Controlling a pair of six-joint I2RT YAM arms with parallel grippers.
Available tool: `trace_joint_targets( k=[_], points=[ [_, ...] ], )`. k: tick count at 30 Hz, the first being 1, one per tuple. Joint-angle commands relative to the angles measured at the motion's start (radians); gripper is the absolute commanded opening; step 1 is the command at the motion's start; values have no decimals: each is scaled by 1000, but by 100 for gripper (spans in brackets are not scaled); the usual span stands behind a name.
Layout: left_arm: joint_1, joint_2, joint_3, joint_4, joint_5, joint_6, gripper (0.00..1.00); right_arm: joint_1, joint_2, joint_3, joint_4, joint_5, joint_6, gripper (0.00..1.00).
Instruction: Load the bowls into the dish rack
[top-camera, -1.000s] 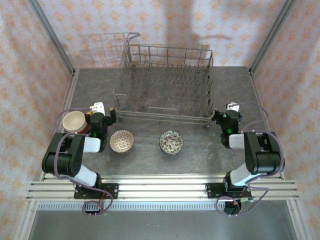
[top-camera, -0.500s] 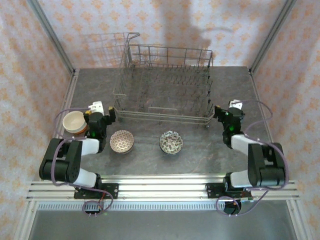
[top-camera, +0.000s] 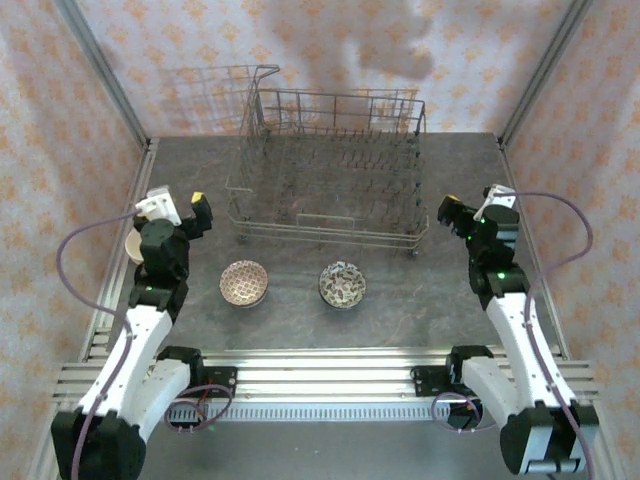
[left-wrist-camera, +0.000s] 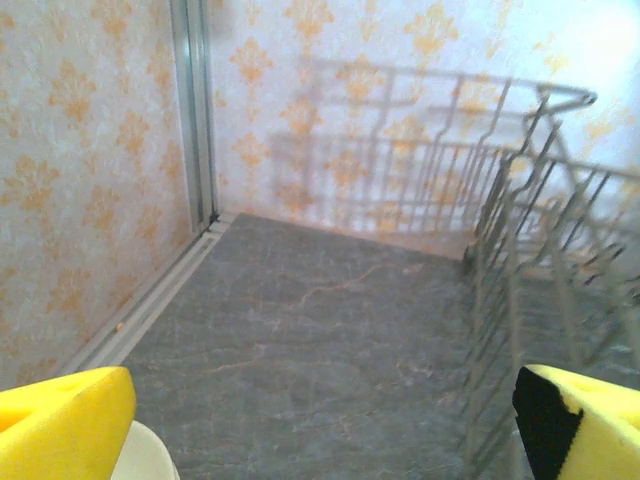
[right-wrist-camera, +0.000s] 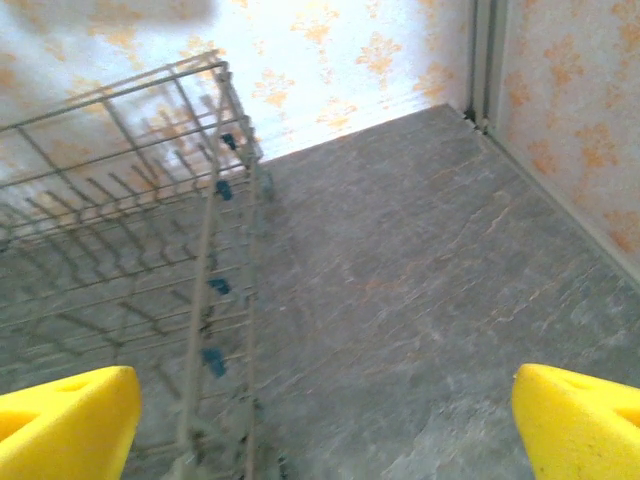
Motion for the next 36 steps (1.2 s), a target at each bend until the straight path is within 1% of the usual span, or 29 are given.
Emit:
trace_joint_targets(
  k=[1, 3, 5, 8, 9, 12, 17, 21, 23, 26, 30, 33, 36],
  points=[
    [-20, -55, 116, -431, 139, -135, 97, 7, -24, 82, -283, -149, 64, 92],
    [-63, -72, 160, -535, 200, -167, 92, 11, -20, 119, -343, -256, 80, 88],
    [-138, -77, 213, -642, 204, -202, 88, 22, -15, 151, -411, -342, 84, 83],
    [-241, -62, 283, -778, 202, -247, 78, 65, -23, 178, -509, -392, 82, 78],
    [-276, -60, 291, -797, 212, -260, 74, 86, -33, 178, -529, -392, 84, 77],
    [-401, -50, 298, -834, 200, -317, 68, 164, -69, 143, -545, -384, 109, 73],
    [-632, 28, 290, -849, 88, -372, 65, 297, -76, 54, -486, -356, 193, 64],
    [-772, 141, 306, -802, 32, -394, 65, 402, -44, 23, -464, -274, 211, 62],
    [-815, 216, 328, -774, 42, -397, 65, 442, -24, 13, -456, -238, 218, 62],
    [-850, 330, 376, -771, 61, -394, 65, 473, 11, -4, -427, -231, 229, 62],
    [-854, 425, 420, -785, 94, -401, 66, 492, 62, -15, -395, -233, 236, 61],
    [-854, 468, 432, -752, 123, -412, 67, 502, 118, -25, -364, -231, 240, 59],
    [-854, 548, 468, -745, 152, -431, 67, 512, 173, -24, -334, -238, 255, 56]
  ],
)
